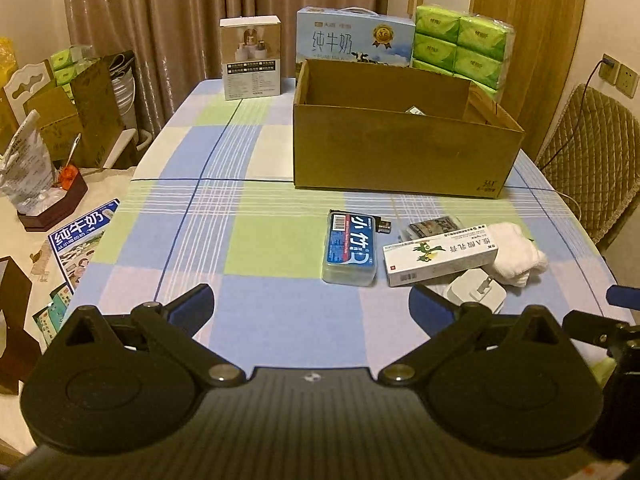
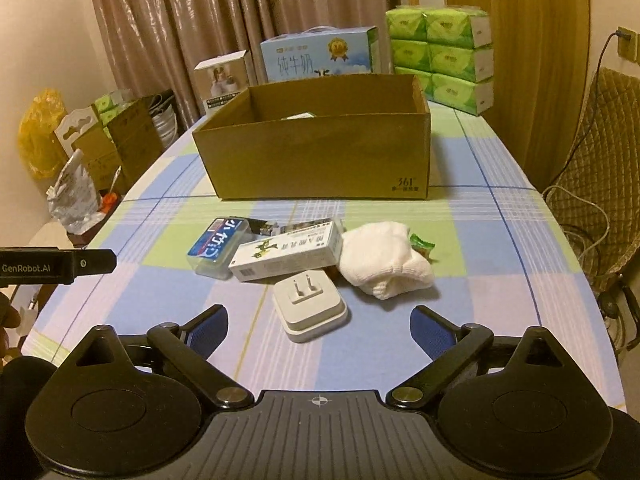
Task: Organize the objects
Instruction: 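Release both items in the box and withdraw both tools to the table, then grasp the white plug adapter with the right tool while the left tool grasps the blue toothpick box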
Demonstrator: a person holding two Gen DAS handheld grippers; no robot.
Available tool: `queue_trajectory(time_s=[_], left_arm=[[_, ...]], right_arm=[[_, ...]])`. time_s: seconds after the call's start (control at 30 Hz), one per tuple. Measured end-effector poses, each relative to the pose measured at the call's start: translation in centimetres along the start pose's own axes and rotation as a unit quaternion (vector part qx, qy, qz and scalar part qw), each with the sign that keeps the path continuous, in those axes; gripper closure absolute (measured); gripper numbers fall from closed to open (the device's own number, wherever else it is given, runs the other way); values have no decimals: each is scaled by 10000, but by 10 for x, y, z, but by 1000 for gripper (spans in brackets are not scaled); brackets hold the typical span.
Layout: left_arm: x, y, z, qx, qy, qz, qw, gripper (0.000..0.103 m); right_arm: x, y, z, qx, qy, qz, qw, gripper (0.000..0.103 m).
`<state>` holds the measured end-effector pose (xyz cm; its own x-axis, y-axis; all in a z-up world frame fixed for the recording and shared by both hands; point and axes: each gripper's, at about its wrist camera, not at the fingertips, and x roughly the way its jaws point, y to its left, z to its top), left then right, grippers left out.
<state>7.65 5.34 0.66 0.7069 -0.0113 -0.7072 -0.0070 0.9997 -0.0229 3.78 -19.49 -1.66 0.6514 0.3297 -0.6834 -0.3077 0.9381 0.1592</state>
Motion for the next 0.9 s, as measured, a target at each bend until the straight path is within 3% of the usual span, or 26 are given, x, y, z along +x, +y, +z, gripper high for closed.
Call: queue_trajectory(time_s=[0.27,0.7,0.83,0.9], left_arm=[[13,1,1,-79,117,-53,9999,1],[54,-8,3,350,326,-99,9988,2],[69,-7,8,400,444,-202,9980,2],[76,-6,10,459,460,-192,9977,2]], right_arm=[[18,1,-2,-233,122,-2,9997,8],[72,3,1,-806,491,120,9955,9],[95,1,2,-979,708,209,9925,22],[107,1,2,-1027,832,240,9909,25]])
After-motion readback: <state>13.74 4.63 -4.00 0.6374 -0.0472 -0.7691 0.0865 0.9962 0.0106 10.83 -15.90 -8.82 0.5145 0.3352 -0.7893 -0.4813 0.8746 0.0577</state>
